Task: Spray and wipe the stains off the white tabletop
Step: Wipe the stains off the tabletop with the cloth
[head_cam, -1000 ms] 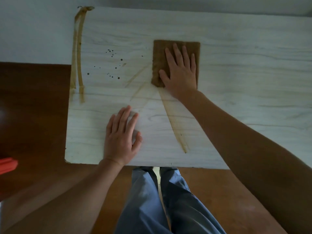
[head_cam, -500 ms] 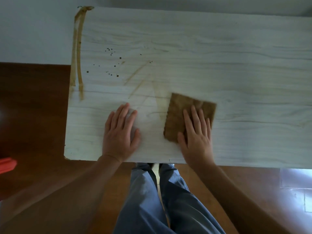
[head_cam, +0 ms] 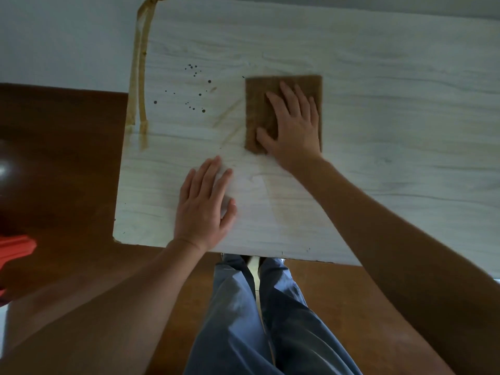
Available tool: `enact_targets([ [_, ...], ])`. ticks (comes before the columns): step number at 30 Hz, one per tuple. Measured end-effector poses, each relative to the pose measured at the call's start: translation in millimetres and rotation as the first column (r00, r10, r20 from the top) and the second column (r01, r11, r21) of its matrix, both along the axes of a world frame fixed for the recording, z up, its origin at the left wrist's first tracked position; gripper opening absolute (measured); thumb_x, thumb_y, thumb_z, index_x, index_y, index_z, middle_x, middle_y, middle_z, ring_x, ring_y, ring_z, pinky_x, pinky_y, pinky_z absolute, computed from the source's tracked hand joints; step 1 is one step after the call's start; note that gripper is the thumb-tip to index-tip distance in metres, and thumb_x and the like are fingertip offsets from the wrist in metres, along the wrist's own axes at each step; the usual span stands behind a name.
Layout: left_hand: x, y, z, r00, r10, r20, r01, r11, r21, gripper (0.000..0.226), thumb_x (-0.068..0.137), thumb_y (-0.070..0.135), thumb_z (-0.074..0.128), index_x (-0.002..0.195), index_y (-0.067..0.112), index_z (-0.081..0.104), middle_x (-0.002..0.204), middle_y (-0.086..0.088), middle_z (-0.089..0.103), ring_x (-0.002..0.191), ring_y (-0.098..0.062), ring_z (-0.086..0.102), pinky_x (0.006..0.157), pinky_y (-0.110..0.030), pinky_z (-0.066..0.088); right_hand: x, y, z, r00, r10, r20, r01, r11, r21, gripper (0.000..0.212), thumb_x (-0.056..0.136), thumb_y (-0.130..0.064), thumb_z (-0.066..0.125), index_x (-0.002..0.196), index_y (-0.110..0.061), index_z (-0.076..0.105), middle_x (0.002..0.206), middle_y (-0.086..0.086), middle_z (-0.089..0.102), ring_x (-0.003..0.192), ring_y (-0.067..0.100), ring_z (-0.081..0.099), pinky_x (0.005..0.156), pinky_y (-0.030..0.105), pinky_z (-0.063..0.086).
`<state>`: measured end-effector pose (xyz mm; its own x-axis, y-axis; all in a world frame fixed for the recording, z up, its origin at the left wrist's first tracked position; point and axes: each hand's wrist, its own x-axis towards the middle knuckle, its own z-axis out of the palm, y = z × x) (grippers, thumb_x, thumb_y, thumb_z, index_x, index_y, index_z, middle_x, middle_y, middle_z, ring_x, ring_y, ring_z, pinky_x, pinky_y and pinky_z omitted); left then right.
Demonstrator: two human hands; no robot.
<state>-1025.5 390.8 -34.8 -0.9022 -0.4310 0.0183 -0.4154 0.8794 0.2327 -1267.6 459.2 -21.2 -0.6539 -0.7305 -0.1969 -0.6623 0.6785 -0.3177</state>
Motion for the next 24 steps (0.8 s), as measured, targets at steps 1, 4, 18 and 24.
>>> enact_targets([
  [1,0,0,0,1.000,0.002,-0.006,-0.002,1.000,-0.002,0.059,0.099,0.037,0.044,0.152,0.011,0.045,0.166,-0.015,0.034,0.156,-0.031,0.027,0.128,-0.051,0.019,-7,-14,0,1.000,0.005,-0.004,-0.005,1.000,0.009,0.079,0.089,-0.057,0.048,0.158,-0.027,0.026,0.169,0.006,0.014,0.156,0.029,0.005,0.126,0.047,-0.001],
  [4,0,0,1,1.000,0.002,-0.008,-0.002,1.000,-0.005,0.059,0.099,0.037,0.045,0.152,0.011,0.044,0.166,-0.015,0.033,0.157,-0.031,0.027,0.129,-0.051,0.019,-11,-24,-3,0.999,0.031,-0.040,-0.030,0.998,0.046,0.081,0.092,-0.057,0.039,0.162,-0.026,0.015,0.170,0.006,0.005,0.157,0.028,-0.001,0.126,0.047,-0.003],
  [18,0,1,2,1.000,0.015,0.006,-0.015,0.999,0.035,0.060,0.098,0.037,0.047,0.152,0.012,0.045,0.168,-0.013,0.030,0.158,-0.028,0.022,0.129,-0.049,0.016,149,180,10,0.998,-0.007,0.056,0.002,0.996,0.089,0.072,0.100,-0.049,0.038,0.162,-0.020,0.016,0.171,0.005,0.006,0.157,0.025,-0.001,0.126,0.053,0.009],
  [24,0,0,1,1.000,0.012,-0.017,-0.012,1.000,0.029,0.059,0.100,0.037,0.047,0.152,0.010,0.045,0.168,-0.015,0.031,0.158,-0.028,0.023,0.128,-0.051,0.019,111,137,6,1.000,0.006,0.011,-0.007,0.994,0.109,0.077,0.099,-0.055,0.038,0.162,-0.022,0.013,0.170,0.005,0.005,0.157,0.025,-0.005,0.127,0.047,-0.002],
])
